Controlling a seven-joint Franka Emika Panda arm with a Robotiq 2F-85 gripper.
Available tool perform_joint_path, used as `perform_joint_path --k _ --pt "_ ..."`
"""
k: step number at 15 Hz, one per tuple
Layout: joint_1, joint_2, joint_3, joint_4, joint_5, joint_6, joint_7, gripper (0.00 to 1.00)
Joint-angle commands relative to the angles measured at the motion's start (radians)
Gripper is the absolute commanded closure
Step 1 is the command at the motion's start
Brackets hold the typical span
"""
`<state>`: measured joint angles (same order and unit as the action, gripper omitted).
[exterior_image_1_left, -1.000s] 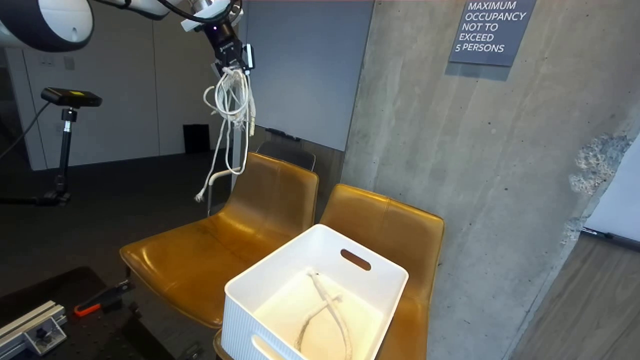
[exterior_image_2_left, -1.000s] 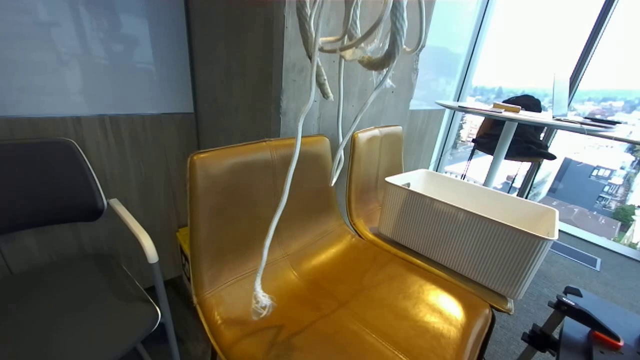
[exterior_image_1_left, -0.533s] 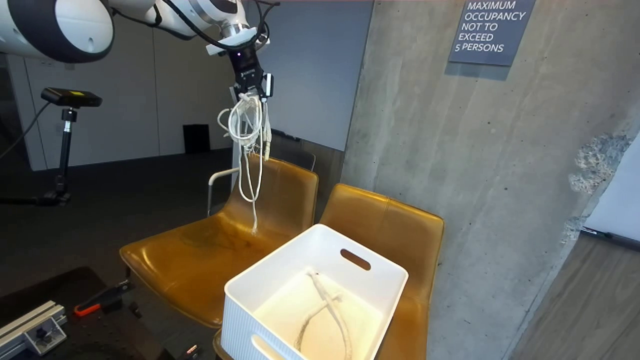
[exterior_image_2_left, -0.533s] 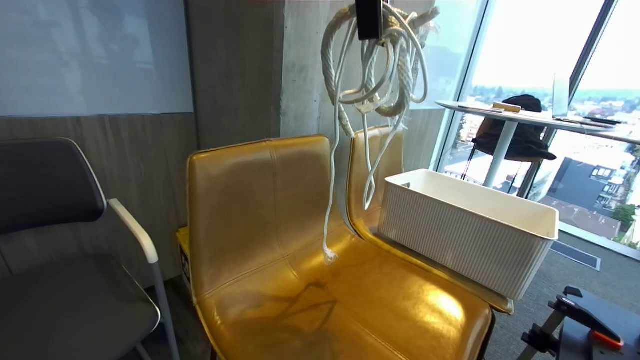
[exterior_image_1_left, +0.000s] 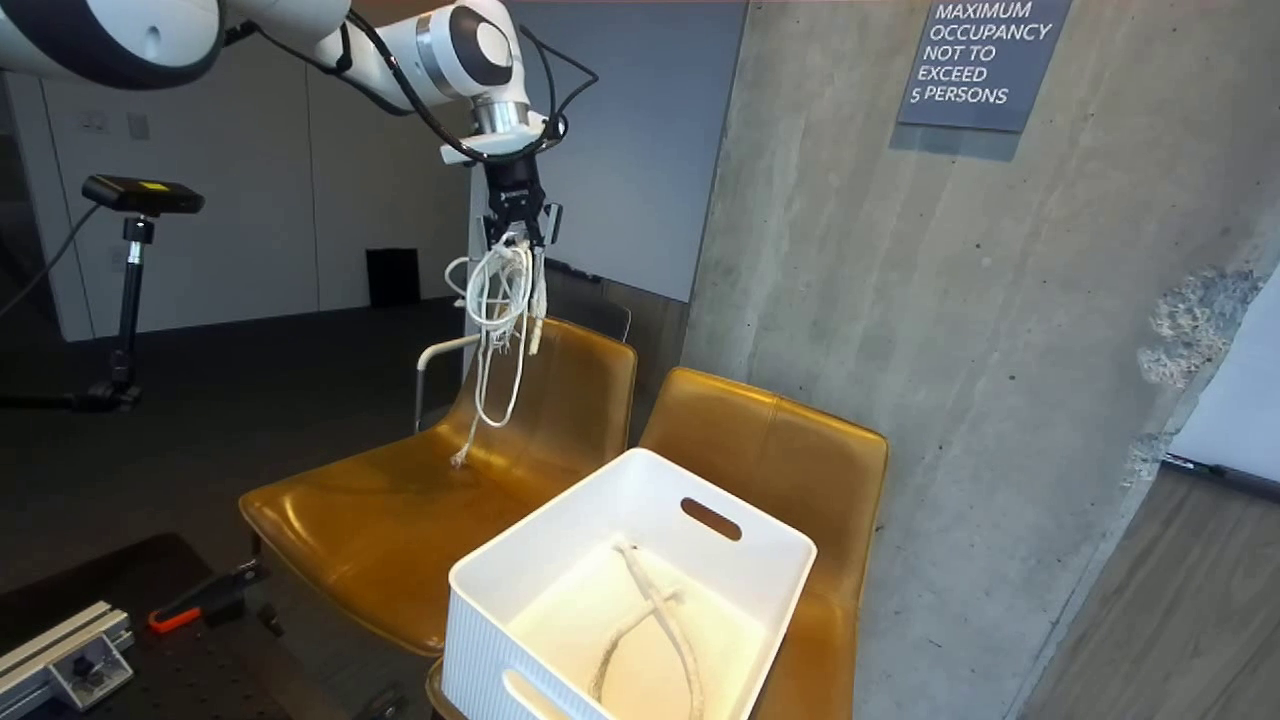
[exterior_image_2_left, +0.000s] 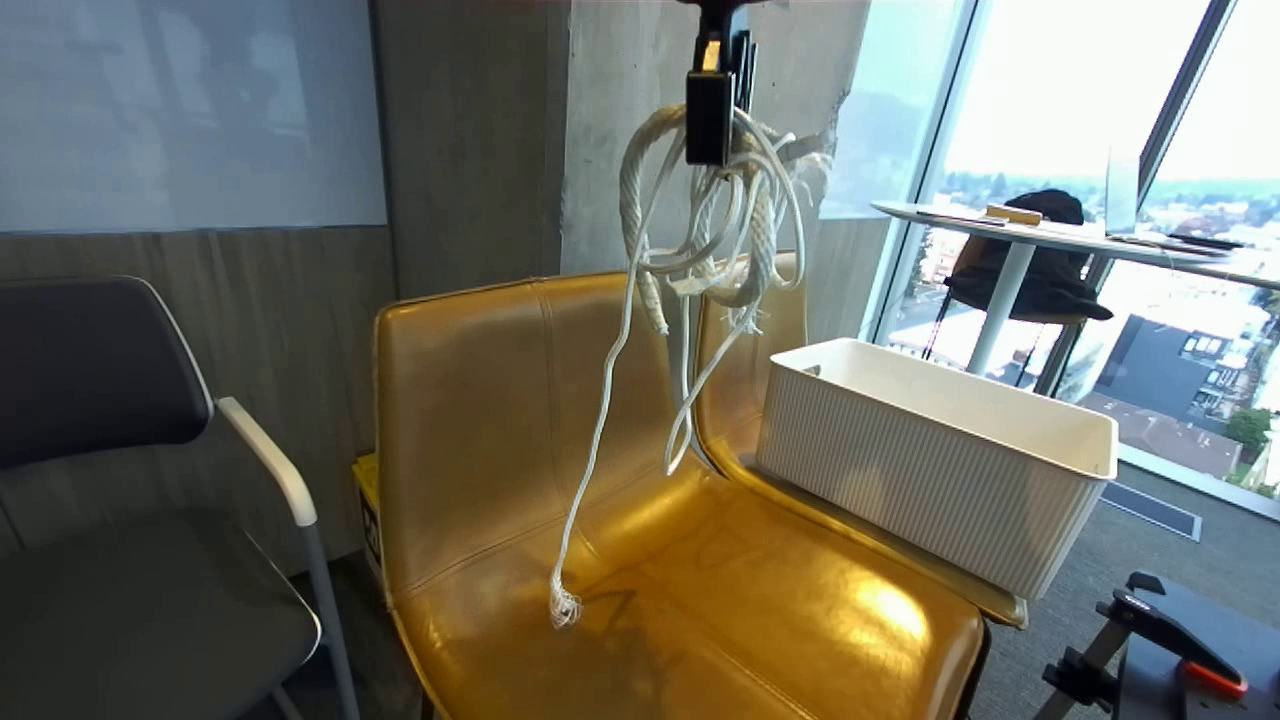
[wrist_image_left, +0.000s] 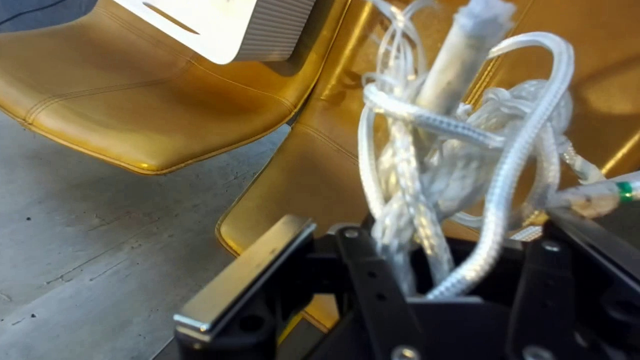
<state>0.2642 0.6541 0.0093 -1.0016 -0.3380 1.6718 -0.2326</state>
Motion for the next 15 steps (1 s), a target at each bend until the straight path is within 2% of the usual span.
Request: perform_joint_path --k 1,2,3,5,6,9,14,15 --pt "-0.041 -0.139 0.020 -0.245 0.050 0.115 0.012 1.00" --pt "-0.046 -0.164 0.021 -0.297 0.062 0.141 0.010 1.00" --pt "-0.048 -0.186 0.020 -0.347 0.072 0.165 0.009 0.75" --pt "-0.053 -0.232 0.017 -0.441 0.091 0.205 0.006 0.68" --pt "-0.074 -0.249 0.041 -0.469 0.085 0.209 0.008 0.60" --pt "-0.100 -0.304 0.046 -0.556 0.095 0.237 -0.002 0.39" --pt "-0.159 -0.353 0.034 -0.622 0.093 0.250 -0.020 0.03" --pt "-0.169 -0.353 0.035 -0.617 0.097 0.244 -0.024 0.00"
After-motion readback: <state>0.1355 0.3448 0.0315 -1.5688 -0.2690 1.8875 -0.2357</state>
